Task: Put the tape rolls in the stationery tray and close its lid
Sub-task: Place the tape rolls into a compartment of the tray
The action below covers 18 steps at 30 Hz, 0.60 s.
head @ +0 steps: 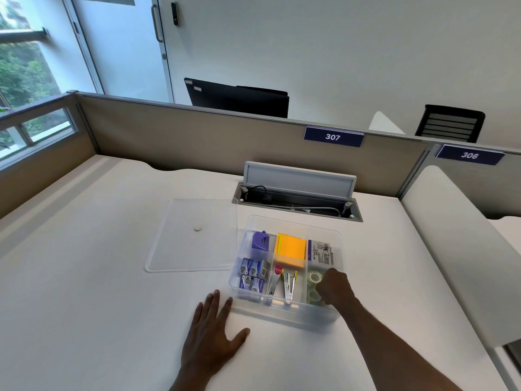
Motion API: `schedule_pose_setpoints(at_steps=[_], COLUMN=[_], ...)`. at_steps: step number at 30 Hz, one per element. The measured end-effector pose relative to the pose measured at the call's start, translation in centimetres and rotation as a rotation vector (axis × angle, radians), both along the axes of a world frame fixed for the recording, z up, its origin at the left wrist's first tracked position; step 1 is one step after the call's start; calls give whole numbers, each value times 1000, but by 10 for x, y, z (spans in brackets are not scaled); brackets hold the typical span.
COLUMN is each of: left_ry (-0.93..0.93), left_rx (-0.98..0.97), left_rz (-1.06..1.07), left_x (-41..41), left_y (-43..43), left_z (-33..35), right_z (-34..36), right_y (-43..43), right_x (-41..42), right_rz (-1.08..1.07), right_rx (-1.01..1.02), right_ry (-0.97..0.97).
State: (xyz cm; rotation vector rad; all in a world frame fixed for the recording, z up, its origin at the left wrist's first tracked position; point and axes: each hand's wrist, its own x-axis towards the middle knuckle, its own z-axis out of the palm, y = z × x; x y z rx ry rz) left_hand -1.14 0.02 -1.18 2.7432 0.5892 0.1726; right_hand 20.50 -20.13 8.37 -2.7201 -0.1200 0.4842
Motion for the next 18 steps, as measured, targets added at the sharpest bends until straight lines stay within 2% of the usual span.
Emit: schedule_pose_setpoints(at_steps=[5, 8, 11, 14, 18], left_ry=[-4, -13, -33, -102, -259], left_rx=[-7, -26, -71, -172, -312], left_rz=[8, 6, 1, 68, 314], left_x=[1, 1, -1, 0, 12], left_y=[0, 1, 1, 2, 20], left_z=[-3, -3, 2, 8, 29], right_z=[13, 27, 37, 43, 49], right_y=[12, 24, 35, 51, 87], right_x=[-6, -8, -10, -12, -18], right_rz=[-17, -20, 73, 158, 205], right_rx=[26, 122, 166, 203, 297], right_ry=[-212, -337, -444, -457, -388])
